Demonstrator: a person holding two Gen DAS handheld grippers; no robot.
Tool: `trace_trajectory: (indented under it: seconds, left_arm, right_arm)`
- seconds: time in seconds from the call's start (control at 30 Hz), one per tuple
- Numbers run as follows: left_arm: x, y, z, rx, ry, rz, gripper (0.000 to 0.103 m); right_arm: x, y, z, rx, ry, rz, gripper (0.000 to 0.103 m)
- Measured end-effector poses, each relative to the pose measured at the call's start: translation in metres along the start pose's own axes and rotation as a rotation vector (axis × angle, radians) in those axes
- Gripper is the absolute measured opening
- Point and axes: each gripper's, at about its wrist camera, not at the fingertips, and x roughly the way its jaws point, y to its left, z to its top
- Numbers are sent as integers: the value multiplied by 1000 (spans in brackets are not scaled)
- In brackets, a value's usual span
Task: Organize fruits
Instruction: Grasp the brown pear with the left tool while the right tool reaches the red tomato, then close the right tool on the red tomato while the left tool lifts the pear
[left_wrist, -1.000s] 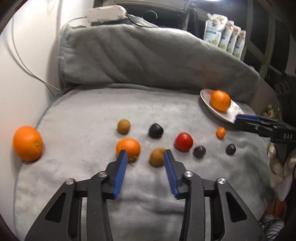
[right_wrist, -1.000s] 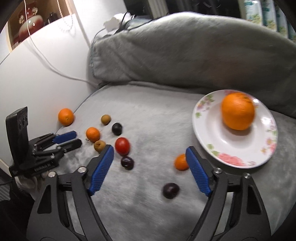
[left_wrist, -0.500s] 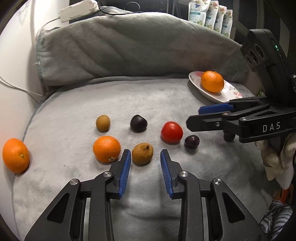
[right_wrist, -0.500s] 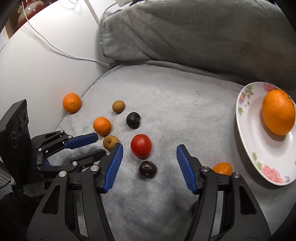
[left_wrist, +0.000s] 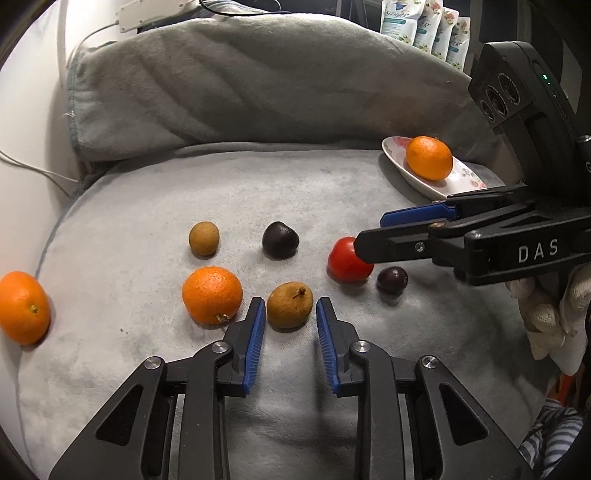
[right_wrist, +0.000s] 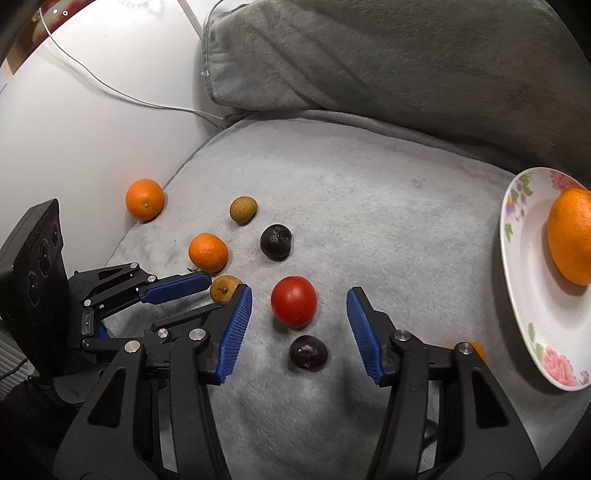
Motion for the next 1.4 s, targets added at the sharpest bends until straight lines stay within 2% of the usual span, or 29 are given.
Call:
trace_trajectory:
  seconds: [0.37, 0.7, 1.0, 1.4]
  left_arm:
    - [12, -1, 0, 6, 41, -1, 27]
    - [22, -2, -2, 13, 45, 1, 27]
    - [11, 1, -3, 0, 14, 12, 26]
    - [-12, -11, 10, -3, -65, -14, 26]
  right_arm:
    - [20, 0, 1, 1, 54, 2, 49]
    - [27, 0, 0, 3, 71, 13, 32]
    - [19, 0, -2, 1, 44, 1, 32]
    - [-34, -9, -2, 20, -81, -20, 32]
